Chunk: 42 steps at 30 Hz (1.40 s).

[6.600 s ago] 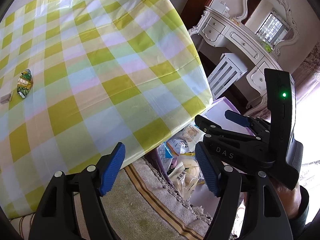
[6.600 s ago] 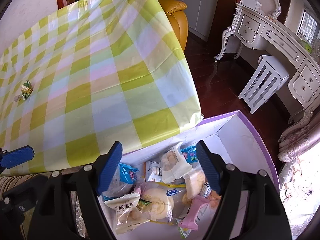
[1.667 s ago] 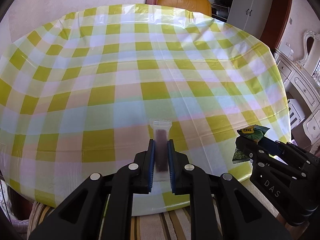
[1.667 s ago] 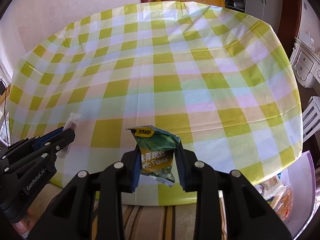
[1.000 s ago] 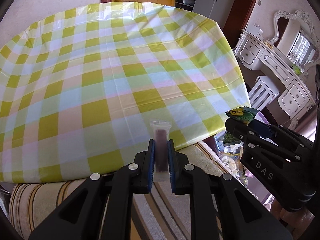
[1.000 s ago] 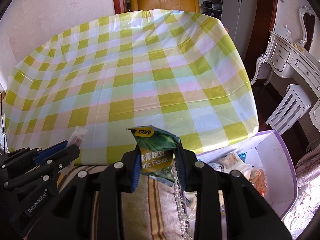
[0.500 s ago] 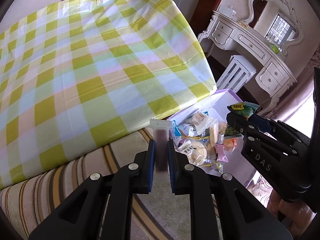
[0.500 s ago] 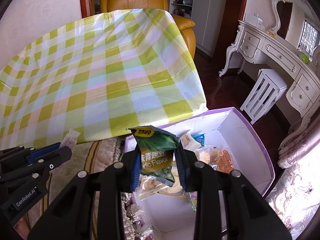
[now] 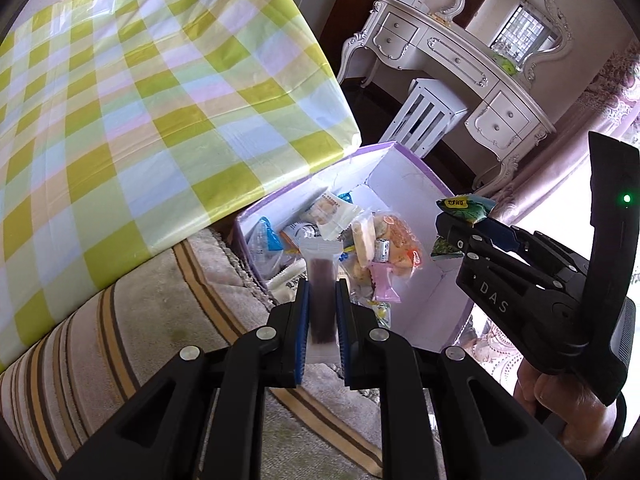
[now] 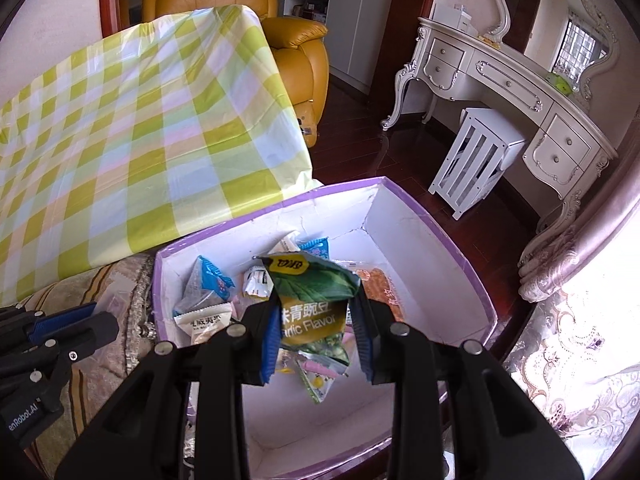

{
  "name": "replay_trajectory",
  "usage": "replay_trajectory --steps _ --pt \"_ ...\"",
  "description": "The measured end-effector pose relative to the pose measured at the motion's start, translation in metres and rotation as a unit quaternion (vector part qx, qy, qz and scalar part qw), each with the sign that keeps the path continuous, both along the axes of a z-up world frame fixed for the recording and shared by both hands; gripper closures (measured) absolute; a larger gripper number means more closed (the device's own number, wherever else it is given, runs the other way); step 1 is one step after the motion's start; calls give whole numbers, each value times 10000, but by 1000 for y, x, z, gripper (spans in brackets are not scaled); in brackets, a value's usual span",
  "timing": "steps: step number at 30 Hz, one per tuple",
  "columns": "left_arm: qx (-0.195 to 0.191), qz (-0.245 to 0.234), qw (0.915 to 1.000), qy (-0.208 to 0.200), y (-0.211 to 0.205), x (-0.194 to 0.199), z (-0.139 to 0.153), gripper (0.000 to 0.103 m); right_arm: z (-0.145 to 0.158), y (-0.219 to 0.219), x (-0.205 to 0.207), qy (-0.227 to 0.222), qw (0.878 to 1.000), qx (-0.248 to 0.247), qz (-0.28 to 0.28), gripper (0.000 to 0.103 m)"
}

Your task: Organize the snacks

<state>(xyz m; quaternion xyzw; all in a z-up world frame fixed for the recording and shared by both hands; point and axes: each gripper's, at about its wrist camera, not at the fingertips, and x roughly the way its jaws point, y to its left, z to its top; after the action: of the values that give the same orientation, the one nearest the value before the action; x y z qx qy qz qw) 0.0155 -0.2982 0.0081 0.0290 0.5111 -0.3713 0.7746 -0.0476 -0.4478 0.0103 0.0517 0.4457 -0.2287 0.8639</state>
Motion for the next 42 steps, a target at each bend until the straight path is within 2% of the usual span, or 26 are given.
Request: replay_trajectory --steps 3,4,5,7,8,9,14,17,25,28,32,37,42 --pt "-85 -97 9998 143 -5 -2 -2 88 -3 -7 -5 63 9999 -14 -114 71" --pt "-108 -126 9997 189 -5 -2 -3 88 -4 -9 -7 80 9998 -14 -154 69" --pt "-130 -148 9995 235 -6 -3 -3 86 -4 -11 -9 81 9998 -23 -197 62" --pt "-147 -149 9993 326 -7 -3 -5 71 -2 -14 -13 43 9996 -78 -286 51" --pt "-153 -107 9992 353 -5 -2 -5 48 -2 -15 -15 31 9994 -121 -328 46" --pt "-179 -46 9992 355 -3 -2 -5 31 -1 -15 -17 26 9992 -149 -358 44" --pt "-295 80 9976 622 6 -1 -8 21 -1 -15 -19 84 9983 -170 -542 31" --pt "-265 -23 9980 577 6 -7 -6 13 -2 -14 -19 201 9983 -152 -527 29" --pt "-158 -98 9970 755 2 -6 -12 5 -8 -16 -24 424 9973 -92 -592 28" --pt "3 -131 9973 719 -3 -8 -15 4 -10 -18 -24 545 9962 -122 -672 28" --pt "-95 -58 9970 764 -1 -5 -15 4 -11 -19 -24 614 9954 -86 -731 27" --pt "-72 6 9965 831 -2 -3 -16 4 -8 -16 -25 626 9950 -245 -742 26" --pt "-76 65 9965 826 -4 0 -17 4 -6 -12 -25 653 9934 -515 -789 20"
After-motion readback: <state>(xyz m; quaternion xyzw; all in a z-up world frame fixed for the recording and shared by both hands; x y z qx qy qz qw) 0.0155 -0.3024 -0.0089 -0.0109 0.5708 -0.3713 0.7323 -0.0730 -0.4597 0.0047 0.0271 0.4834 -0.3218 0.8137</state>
